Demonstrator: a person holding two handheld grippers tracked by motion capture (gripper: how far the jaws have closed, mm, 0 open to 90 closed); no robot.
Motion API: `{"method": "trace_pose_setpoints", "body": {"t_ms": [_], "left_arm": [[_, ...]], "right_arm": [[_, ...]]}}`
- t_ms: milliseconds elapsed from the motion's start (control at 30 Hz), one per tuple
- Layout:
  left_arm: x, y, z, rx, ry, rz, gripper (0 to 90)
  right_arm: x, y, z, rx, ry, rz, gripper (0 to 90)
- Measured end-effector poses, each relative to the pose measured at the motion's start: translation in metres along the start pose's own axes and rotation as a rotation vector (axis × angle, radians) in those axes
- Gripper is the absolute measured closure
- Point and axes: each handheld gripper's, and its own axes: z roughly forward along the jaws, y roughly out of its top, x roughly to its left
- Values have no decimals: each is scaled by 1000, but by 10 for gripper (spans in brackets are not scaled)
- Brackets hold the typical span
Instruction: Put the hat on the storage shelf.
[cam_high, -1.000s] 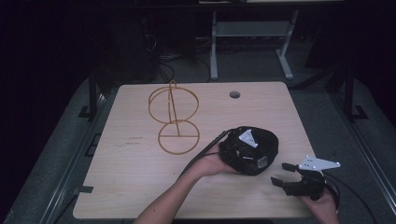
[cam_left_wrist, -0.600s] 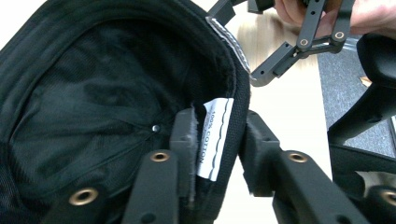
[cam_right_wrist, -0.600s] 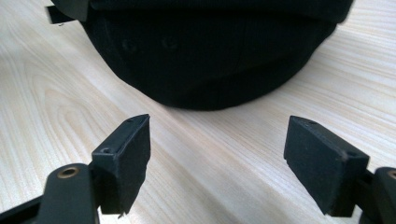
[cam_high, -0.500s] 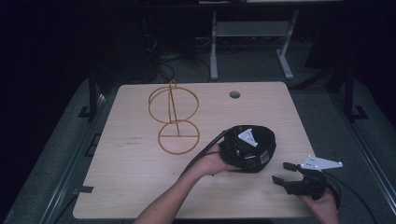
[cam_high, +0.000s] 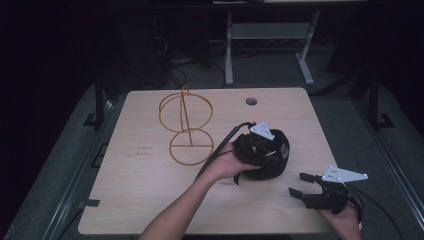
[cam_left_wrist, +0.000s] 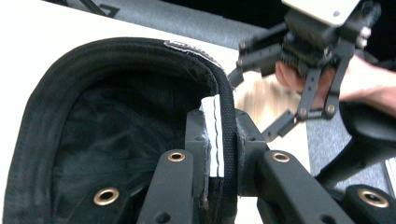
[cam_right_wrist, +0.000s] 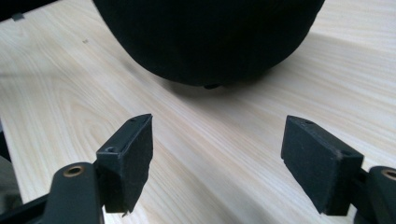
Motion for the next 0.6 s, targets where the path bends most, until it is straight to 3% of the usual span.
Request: {"method": "trace_pose_setpoints", "body": {"t_ms": [167,233,600], "left_arm": [[4,10,-15,-58,-15,-33,793],[5,16,-23,-79,-20,-41,793],[-2,37,-46,-114,-15,-16,792]], "right_arm": [[2,8,-2,-17,23,-10,298],[4,14,-6,-52,33,-12,298],[14,42,-10,-144,71,-48,251]]}}
